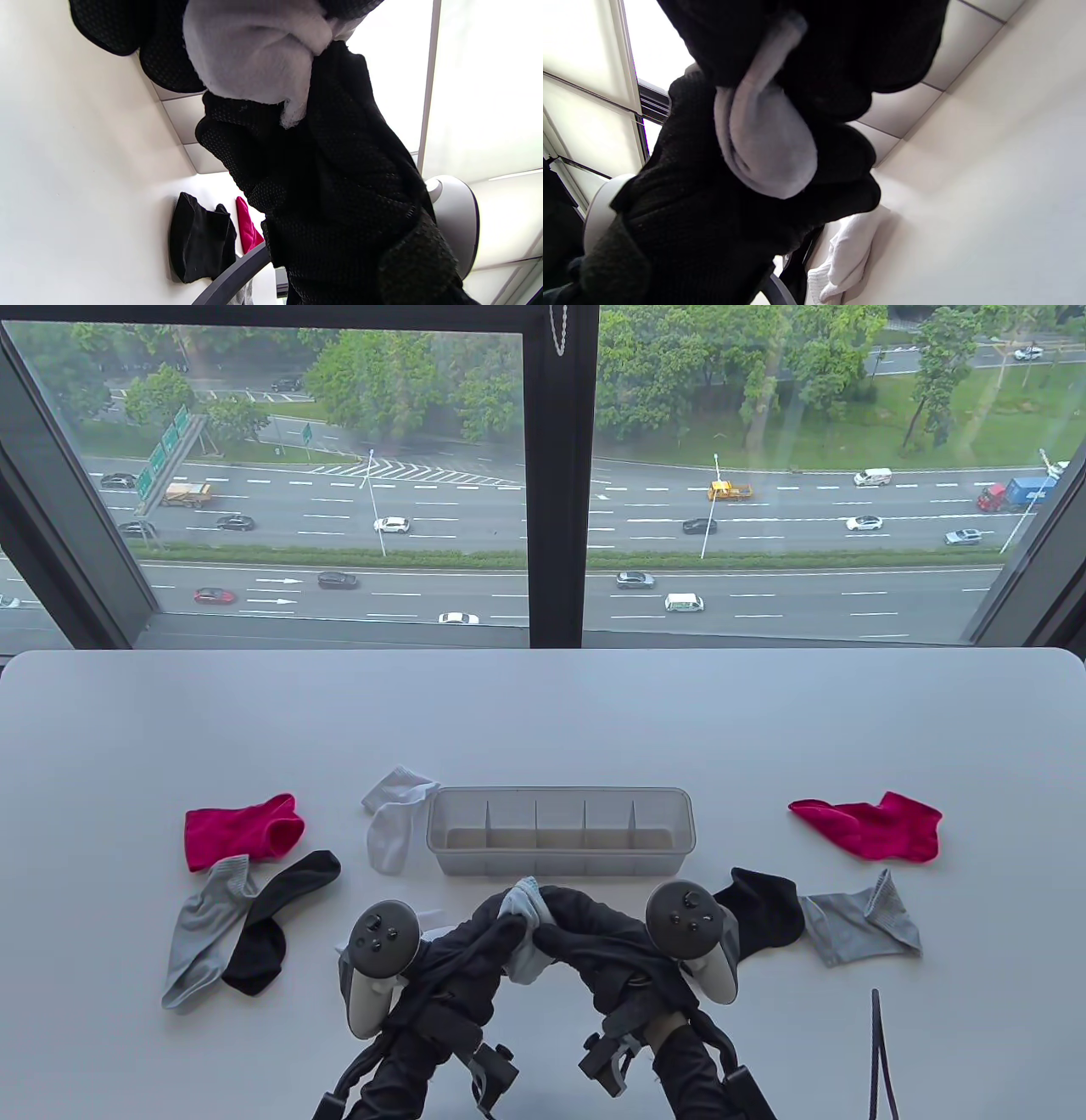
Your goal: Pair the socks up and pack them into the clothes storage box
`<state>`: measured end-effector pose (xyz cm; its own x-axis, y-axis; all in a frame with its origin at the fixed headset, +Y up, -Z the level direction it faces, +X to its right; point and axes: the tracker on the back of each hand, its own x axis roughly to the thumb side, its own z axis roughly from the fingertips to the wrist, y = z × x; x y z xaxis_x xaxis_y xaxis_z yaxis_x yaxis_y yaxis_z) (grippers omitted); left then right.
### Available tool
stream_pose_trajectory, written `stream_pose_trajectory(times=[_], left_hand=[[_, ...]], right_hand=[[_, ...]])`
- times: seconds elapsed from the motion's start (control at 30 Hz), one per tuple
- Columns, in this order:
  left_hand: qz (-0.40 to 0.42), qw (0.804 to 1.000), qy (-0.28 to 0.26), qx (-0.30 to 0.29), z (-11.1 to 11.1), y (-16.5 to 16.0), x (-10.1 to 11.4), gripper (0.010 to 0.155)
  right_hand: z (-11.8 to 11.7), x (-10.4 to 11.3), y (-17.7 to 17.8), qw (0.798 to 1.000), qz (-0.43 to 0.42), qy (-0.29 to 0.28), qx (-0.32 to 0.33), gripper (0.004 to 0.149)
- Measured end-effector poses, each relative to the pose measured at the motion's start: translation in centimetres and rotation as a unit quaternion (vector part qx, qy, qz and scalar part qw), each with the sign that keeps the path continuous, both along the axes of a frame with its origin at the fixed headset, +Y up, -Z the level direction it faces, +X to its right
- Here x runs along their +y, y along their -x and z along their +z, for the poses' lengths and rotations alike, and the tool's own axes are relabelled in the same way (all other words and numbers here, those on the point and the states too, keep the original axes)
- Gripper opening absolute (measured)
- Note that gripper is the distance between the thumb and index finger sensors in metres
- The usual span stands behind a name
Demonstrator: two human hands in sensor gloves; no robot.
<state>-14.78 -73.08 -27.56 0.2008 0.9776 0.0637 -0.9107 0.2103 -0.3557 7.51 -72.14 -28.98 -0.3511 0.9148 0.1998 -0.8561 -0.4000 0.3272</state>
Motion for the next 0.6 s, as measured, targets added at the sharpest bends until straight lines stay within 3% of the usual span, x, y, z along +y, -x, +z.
stream_pose_trajectory(times=[0.1,0.27,0.33,0.47,0.53,0.6], left_hand=[[-0.017,1.000,0.000,-0.014,0.0,-0.3,0.4,0.060],[-0.102,0.993,-0.048,0.046,0.4,0.4,1.2,0.059],[-0.090,0.993,-0.056,0.051,0.4,0.4,1.5,0.056],[-0.118,0.991,-0.064,0.016,0.2,0.2,2.0,0.058],[-0.042,0.996,-0.067,-0.049,0.2,0.2,2.2,0.057],[0.007,0.996,-0.042,-0.083,0.2,0.0,2.3,0.057]], right_hand=[[0.0,-0.2,-0.1,1.000,-0.002,0.002,-0.018,0.046],[0.3,0.2,0.5,0.999,0.021,-0.026,-0.005,0.048],[0.2,0.2,0.5,1.000,0.007,-0.019,0.008,0.048],[0.3,0.1,0.6,1.000,0.004,-0.016,0.020,0.046],[-0.1,0.1,-0.3,0.999,-0.032,-0.006,-0.008,0.046],[-0.5,-0.1,-1.0,0.997,-0.076,0.011,0.012,0.045]])
